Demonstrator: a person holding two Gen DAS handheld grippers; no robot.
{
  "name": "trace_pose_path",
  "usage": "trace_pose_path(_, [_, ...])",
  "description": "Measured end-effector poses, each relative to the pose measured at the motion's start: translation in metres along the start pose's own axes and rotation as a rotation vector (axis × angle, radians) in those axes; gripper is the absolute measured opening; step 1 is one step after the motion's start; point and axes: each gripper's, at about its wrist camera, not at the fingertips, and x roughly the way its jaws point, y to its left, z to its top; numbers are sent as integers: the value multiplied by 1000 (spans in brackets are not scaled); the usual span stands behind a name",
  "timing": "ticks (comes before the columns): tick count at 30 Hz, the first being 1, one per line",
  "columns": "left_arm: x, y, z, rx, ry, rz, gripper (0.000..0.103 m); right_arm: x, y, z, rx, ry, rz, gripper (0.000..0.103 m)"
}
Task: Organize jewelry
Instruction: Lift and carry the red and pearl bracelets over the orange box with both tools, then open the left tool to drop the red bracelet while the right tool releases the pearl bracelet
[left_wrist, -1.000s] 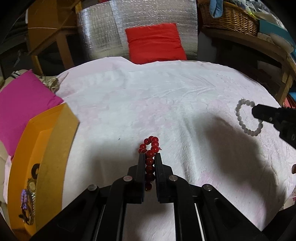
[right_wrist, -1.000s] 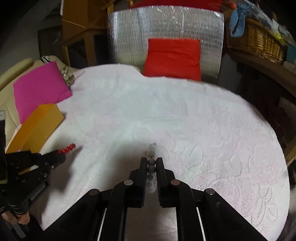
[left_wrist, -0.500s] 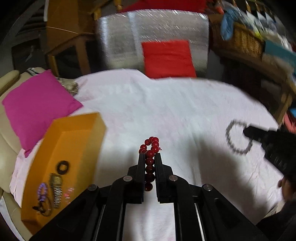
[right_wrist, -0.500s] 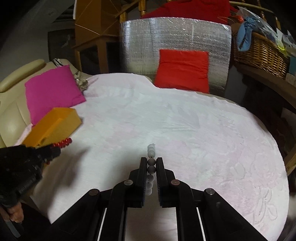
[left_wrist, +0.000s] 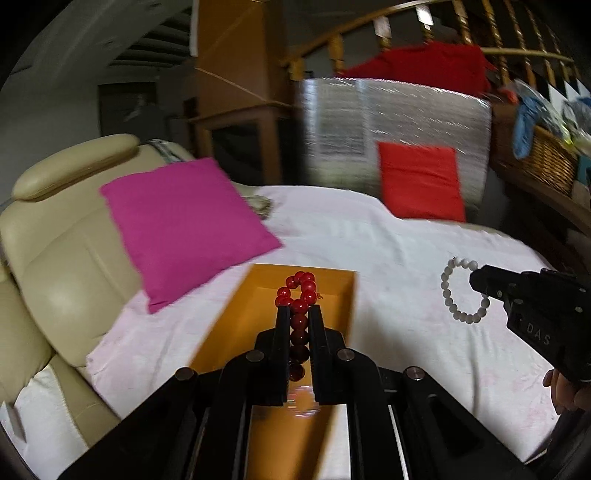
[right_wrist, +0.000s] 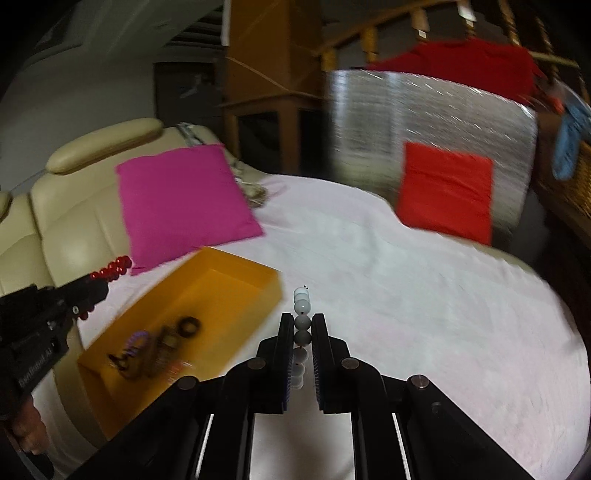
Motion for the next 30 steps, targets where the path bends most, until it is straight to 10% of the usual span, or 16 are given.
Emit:
trace_pose_path(14, [-6, 112, -29, -128, 8, 139, 10, 42, 128, 36, -106, -7, 95, 11])
trace_pose_path(30, [71, 125, -79, -88, 216, 182, 10, 146, 135, -2, -160, 182, 32, 11])
